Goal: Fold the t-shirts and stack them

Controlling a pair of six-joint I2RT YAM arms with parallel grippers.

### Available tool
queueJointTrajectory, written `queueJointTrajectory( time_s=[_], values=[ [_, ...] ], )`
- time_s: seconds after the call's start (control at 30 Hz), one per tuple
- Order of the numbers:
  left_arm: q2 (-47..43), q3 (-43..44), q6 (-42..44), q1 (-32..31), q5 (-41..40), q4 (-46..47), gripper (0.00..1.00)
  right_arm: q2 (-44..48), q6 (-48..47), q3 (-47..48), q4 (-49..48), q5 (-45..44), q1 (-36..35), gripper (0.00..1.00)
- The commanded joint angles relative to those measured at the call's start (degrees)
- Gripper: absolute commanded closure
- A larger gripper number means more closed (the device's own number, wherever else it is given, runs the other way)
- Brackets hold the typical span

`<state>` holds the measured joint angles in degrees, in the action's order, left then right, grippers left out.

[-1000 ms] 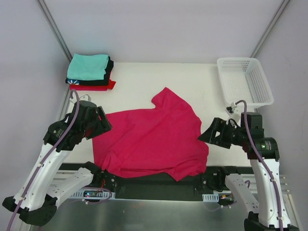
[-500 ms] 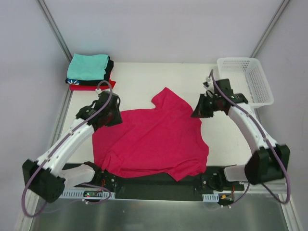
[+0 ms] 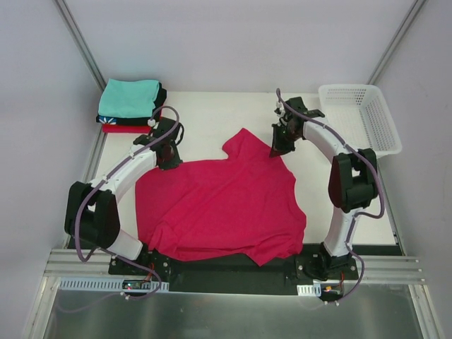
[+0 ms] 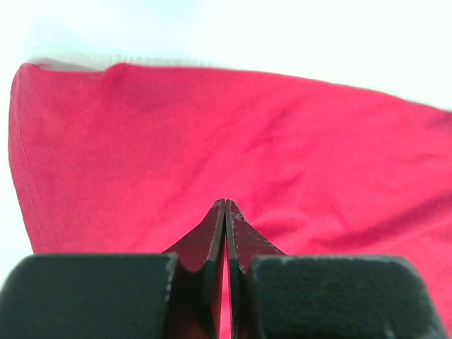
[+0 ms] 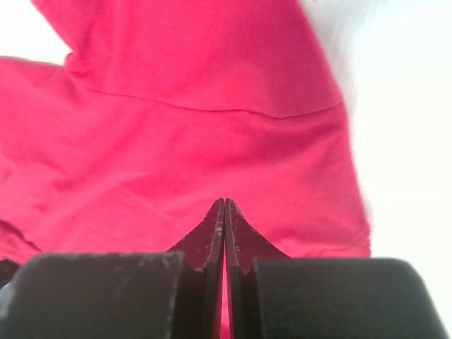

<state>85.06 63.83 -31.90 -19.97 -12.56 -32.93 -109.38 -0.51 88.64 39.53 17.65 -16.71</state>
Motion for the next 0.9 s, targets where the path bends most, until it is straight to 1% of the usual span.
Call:
queueJointTrajectory(
  time_s=[0.0, 0.07, 0.23, 0.3, 0.43, 0.5, 0.7, 0.73, 0.87],
  values=[
    [2.4, 1.4, 0.9, 3.0, -0.5, 2.9, 1.0, -2.1, -3.7, 4.5, 3.6, -8.1, -1.8, 0.99],
    [3.2, 0.3, -0.8, 4.1, 0.3, 3.6, 1.0, -3.7, -3.7, 5.2, 3.5, -10.3, -2.5, 0.99],
    [5.2, -1.9, -4.1, 5.6, 2.3, 5.7, 1.0, -7.8, -2.9, 8.2, 3.9, -12.4, -4.0, 0.99],
    [6.7, -1.6, -4.7, 5.6, 2.7, 6.0, 1.0, -10.0, -2.7, 10.5, 4.7, -13.0, -4.6, 0.99],
    [10.4, -0.8, -5.1, 6.0, 2.6, 6.7, 1.0, -13.4, -2.4, 14.4, 5.7, -17.0, -5.0, 0.99],
    [11.6, -0.6, -5.3, 6.4, 4.0, 8.0, 1.0, -15.3, -2.6, 16.5, 6.1, -19.1, -4.7, 0.99],
    [15.7, 0.6, -5.6, 8.0, 7.8, 10.2, 1.0, -19.3, -2.5, 20.1, 6.6, -18.2, -1.9, 0.99],
    [16.5, 0.7, -5.6, 8.2, 8.2, 10.8, 1.0, -19.4, -2.6, 20.3, 6.5, -16.4, -1.0, 0.99],
    [18.7, 1.5, -5.6, 8.4, 8.9, 11.9, 1.0, -20.2, -3.4, 21.7, 7.2, -15.6, 1.8, 0.99]
  ],
)
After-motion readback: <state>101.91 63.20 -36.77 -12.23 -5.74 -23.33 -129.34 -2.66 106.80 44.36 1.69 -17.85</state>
